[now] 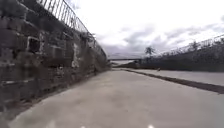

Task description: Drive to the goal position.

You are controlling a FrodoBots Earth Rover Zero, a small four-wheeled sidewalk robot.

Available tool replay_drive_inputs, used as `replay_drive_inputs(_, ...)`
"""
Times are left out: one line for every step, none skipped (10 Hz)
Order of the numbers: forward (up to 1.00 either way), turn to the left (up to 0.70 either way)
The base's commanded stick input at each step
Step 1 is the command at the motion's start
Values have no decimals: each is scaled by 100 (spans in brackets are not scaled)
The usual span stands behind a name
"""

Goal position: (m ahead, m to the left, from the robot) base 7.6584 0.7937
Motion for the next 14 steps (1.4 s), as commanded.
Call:
replay_drive_inputs(100,0)
replay_drive_inputs(100,0)
replay_drive_inputs(100,0)
replay_drive_inputs(100,0)
replay_drive_inputs(100,0)
replay_drive_inputs(100,0)
replay_drive_inputs(100,0)
replay_drive_inputs(100,0)
replay_drive_inputs(100,0)
replay_drive_inputs(100,0)
replay_drive_inputs(100,0)
replay_drive_inputs(100,0)
replay_drive_inputs(100,0)
replay_drive_inputs(100,-22)
